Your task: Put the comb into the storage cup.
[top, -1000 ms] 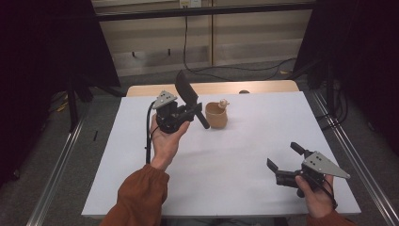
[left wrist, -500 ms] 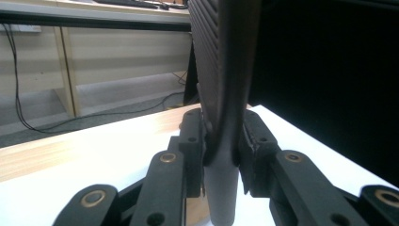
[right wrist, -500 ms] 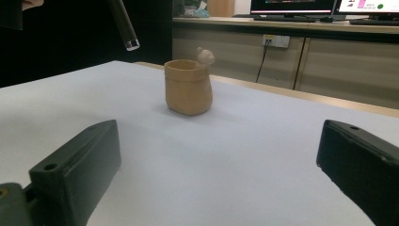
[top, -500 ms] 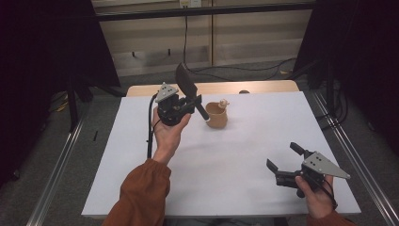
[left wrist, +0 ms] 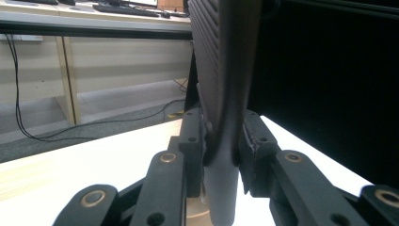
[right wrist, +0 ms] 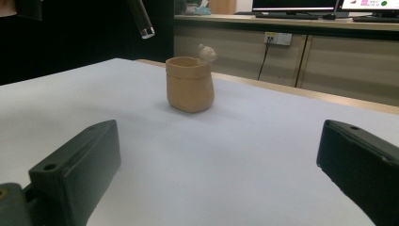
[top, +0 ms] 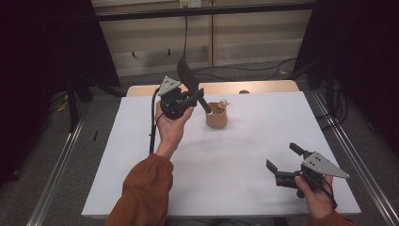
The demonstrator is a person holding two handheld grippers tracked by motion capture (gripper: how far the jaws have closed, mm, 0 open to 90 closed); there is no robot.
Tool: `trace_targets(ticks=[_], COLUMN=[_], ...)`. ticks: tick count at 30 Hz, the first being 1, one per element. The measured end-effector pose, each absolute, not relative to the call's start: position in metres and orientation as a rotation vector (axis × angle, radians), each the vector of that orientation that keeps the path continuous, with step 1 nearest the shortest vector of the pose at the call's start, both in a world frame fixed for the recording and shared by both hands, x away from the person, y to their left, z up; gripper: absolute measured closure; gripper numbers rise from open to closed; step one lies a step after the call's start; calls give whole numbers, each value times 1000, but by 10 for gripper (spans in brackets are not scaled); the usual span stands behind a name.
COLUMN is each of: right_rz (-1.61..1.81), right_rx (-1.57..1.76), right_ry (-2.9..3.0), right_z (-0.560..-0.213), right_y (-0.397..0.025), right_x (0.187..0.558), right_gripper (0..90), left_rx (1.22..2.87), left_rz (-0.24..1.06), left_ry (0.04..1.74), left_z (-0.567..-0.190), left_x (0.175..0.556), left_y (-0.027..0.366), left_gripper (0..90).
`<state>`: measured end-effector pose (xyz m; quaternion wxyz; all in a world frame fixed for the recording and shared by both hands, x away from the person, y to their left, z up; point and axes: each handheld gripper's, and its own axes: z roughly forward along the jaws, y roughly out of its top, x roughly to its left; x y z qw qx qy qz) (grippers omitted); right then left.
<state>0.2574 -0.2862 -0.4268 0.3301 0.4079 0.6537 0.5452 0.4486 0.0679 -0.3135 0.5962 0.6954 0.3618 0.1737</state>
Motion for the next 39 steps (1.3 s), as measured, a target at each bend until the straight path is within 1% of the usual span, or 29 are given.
trace_targets(ticks=[11, 22, 39], right_rz=[1426, 1421, 1421], right_rx=[1066, 1059, 1057], right_ry=[1714, 1719, 1725], right_z=[-427, -427, -428], right_y=[-286, -286, -286], right_x=[257, 257, 256], right_gripper=[0, 0, 0], left_rx=[1619, 1601, 1651], left_rz=[432, 454, 463], left_ry=[845, 896, 898], left_z=[-318, -329, -353], left_x=[461, 474, 490], left_y=[61, 59, 48], left_gripper=[734, 734, 735])
